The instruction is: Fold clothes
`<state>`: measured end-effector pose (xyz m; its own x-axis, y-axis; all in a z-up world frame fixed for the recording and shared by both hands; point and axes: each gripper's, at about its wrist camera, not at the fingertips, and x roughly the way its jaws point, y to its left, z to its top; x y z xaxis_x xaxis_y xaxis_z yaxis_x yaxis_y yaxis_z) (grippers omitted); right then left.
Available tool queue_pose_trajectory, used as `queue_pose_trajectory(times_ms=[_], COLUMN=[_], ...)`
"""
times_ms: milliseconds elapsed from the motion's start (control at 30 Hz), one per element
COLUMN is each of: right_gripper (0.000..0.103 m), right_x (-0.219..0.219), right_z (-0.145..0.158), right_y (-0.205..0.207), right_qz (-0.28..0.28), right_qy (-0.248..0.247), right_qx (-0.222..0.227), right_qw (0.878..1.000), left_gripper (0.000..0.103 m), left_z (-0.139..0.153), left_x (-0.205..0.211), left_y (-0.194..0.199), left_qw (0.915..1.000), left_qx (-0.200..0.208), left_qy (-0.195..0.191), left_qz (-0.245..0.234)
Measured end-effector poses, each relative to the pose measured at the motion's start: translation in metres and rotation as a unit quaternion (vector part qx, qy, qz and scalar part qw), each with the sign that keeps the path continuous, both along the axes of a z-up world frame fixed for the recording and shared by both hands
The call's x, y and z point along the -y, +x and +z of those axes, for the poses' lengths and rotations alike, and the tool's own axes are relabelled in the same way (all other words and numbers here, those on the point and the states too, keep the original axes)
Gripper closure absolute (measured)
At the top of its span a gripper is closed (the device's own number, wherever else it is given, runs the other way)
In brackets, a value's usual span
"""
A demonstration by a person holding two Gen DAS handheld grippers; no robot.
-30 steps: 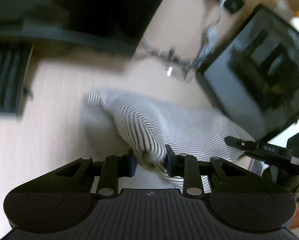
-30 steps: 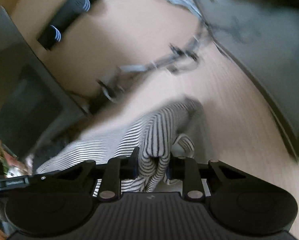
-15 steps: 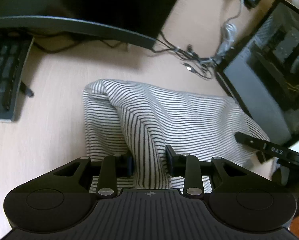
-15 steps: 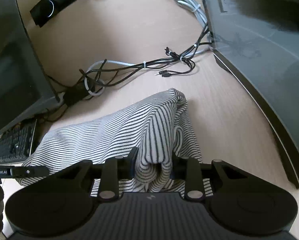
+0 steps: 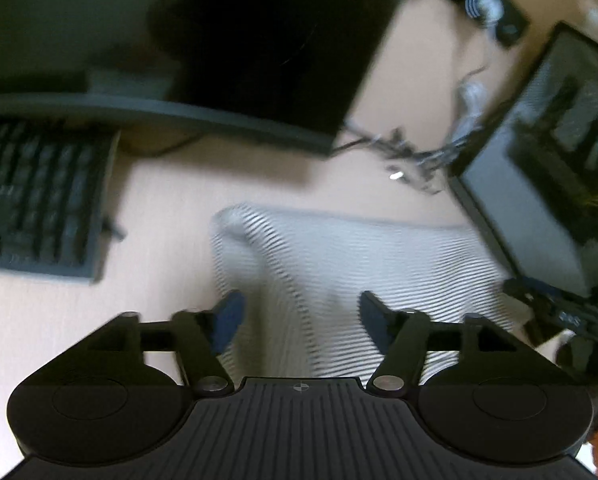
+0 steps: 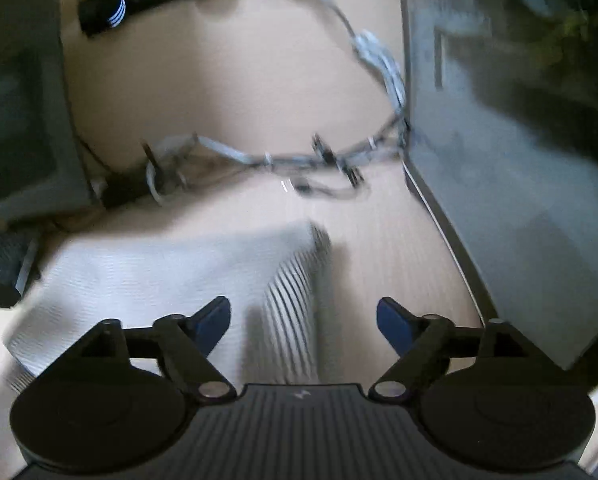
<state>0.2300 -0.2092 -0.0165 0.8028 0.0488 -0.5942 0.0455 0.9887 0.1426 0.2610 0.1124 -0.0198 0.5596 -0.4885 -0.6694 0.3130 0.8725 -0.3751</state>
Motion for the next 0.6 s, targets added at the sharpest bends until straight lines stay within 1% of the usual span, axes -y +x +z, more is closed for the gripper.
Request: queue_pose_trajectory(times_ms=[67, 133, 167, 200, 233, 300, 333, 367, 433, 533, 600], right_gripper=[0.019, 0.020, 0.027, 0.043, 0.050, 0.055, 0.056, 0.056, 0.056, 0.055, 0.054], right_x=[-0.003, -0.010, -0.014, -0.019, -0.023, -0.025, -0.025, -0.025, -0.025, -0.029, -0.030], right_z=[0.011, 0.013, 0.012, 0.004, -0.005, -0.029, -0.041, -0.047, -0.050, -0.050, -0.051], right_y=[0.005, 0.016, 0.022, 0.030, 0.039, 0.051, 0.053, 0.050, 0.039, 0.023, 0.013], right_qz=[0.016, 0.048, 0.066, 0.085, 0.097, 0.091, 0.087, 0.085, 0.083, 0.077, 0.068], right_qy=[0.013, 0.023, 0.026, 0.027, 0.025, 0.012, 0.008, 0.006, -0.001, -0.022, -0.026], right_qx=[0.022, 0.032, 0.032, 0.020, 0.001, -0.039, -0.053, -0.055, -0.046, -0.051, -0.053], right_qw=[1.000, 0.998, 0.997, 0.996, 0.995, 0.995, 0.995, 0.995, 0.995, 0.996, 0.996], left_gripper=[0.026, 0.026, 0.026, 0.026, 0.027, 0.031, 0.032, 0.033, 0.034, 0.035, 0.038], left_z=[0.005, -0.003, -0.008, -0.014, -0.021, -0.036, -0.041, -0.043, -0.044, -0.045, -0.046], left_x=[0.013, 0.027, 0.034, 0.040, 0.045, 0.051, 0.052, 0.049, 0.047, 0.043, 0.041], left_y=[-0.005, -0.006, -0.006, -0.006, -0.005, -0.001, 0.000, 0.002, 0.006, 0.010, 0.014], left_qw=[0.9993, 0.9977, 0.9964, 0.9948, 0.9935, 0.9914, 0.9906, 0.9905, 0.9909, 0.9918, 0.9923], left_qx=[0.000, -0.019, -0.032, -0.045, -0.058, -0.086, -0.094, -0.094, -0.090, -0.081, -0.075], left_qy=[-0.019, -0.025, -0.026, -0.026, -0.023, -0.006, -0.003, -0.005, -0.005, -0.003, -0.002], left_qz=[-0.033, -0.061, -0.074, -0.087, -0.095, -0.098, -0.099, -0.100, -0.100, -0.100, -0.099])
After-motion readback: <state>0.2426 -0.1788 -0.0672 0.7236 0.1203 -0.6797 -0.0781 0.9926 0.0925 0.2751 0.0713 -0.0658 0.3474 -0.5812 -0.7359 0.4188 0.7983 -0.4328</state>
